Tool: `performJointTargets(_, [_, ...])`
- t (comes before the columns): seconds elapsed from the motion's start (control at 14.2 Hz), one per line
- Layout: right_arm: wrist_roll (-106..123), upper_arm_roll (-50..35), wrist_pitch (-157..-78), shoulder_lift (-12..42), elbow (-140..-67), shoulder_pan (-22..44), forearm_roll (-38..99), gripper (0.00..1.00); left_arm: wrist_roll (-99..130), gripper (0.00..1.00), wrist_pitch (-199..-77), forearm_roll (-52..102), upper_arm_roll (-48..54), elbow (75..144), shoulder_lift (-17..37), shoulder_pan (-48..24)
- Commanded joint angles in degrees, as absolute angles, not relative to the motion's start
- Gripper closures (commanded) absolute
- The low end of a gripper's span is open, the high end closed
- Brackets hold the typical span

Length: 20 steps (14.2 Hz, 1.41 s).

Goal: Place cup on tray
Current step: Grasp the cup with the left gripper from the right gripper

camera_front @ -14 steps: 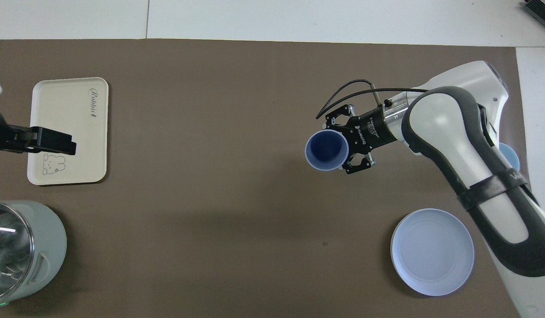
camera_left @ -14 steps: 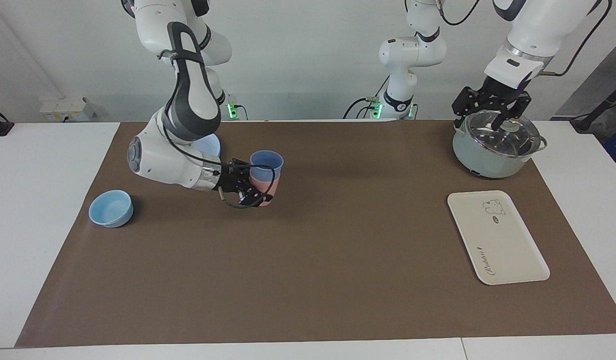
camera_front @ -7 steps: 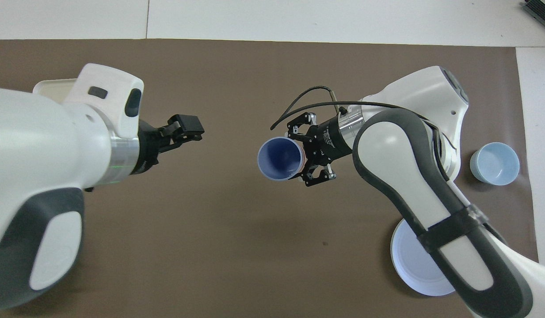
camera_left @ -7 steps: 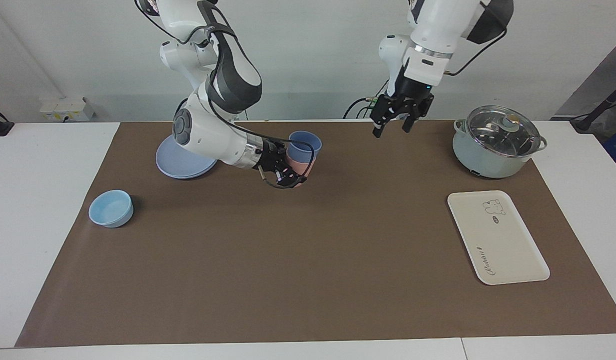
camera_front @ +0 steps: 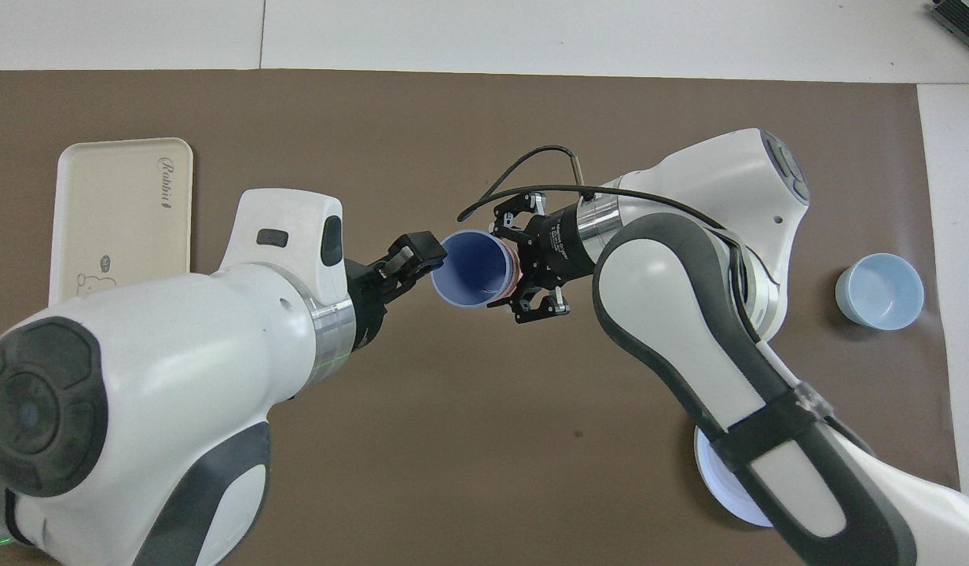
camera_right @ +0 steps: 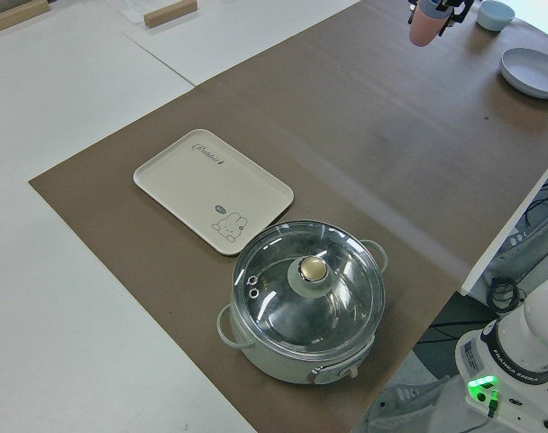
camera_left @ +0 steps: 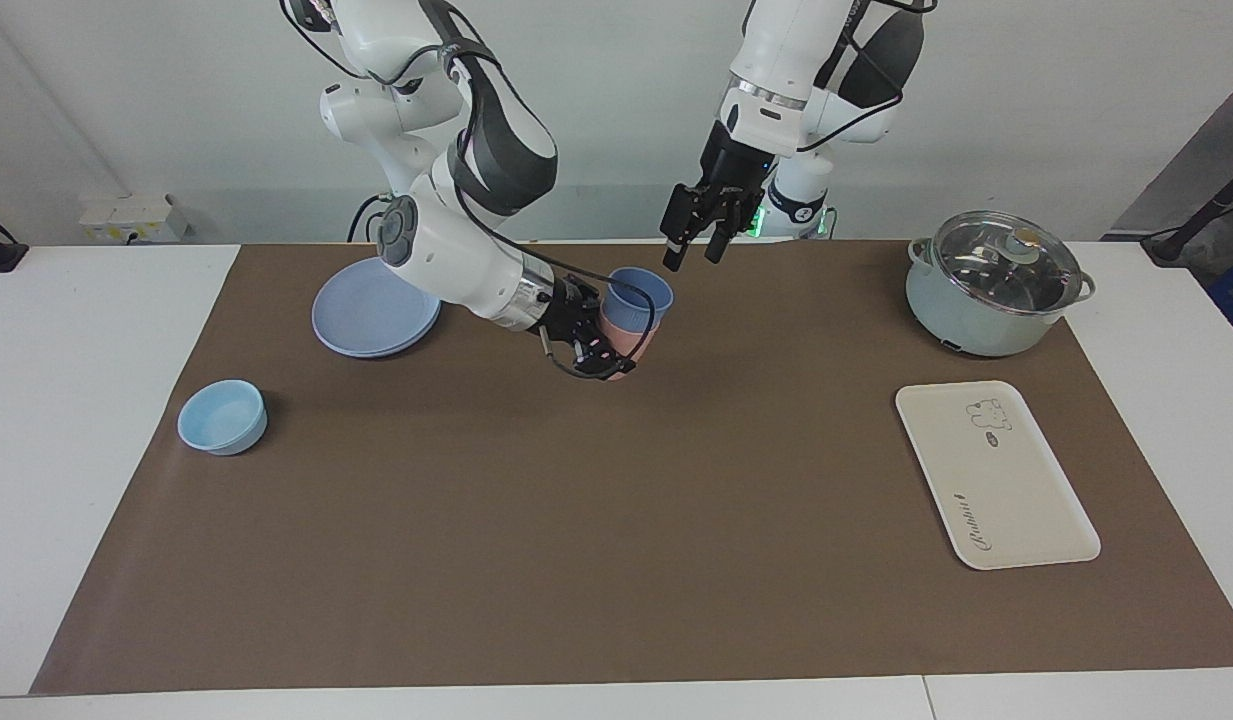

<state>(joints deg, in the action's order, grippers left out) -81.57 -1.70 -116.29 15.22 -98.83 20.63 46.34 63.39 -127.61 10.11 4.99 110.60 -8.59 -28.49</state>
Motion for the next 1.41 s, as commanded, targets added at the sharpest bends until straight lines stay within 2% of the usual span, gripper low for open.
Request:
performJointTargets(0.0, [-82.18, -1.67, -117.16, 14.94, -99.05, 20.57, 48.25, 1.0, 66.17, 0.19, -135.59, 11.34, 3.96, 115.14, -9.41, -29.53])
performJointTargets(0.28, [-82.09, -1.67, -117.25, 14.94, -99.05, 20.57, 48.16, 1.0, 71.18, 0.21, -142.02, 11.6, 3.96, 114.52, -5.11, -31.1])
performJointTargets(0.42, [-82.09, -1.67, -117.25, 14.94, -99.05, 20.57, 48.25, 1.0, 71.46, 0.33, -142.47, 11.6, 3.95, 114.26, -4.92, -31.2])
performJointTargets(0.56, [-82.09, -1.67, -118.55, 14.94, -99.05, 20.57, 48.25, 1.0, 71.37, 0.37, -142.21, 11.6, 3.96, 114.7, -4.92, -31.38])
performJointTargets(1.34, [-82.09, -2.02, -119.71, 15.12, -99.14, 20.57, 48.25, 1.0, 71.1, 0.38, -136.76, 11.6, 3.96, 113.02, -5.45, -32.07])
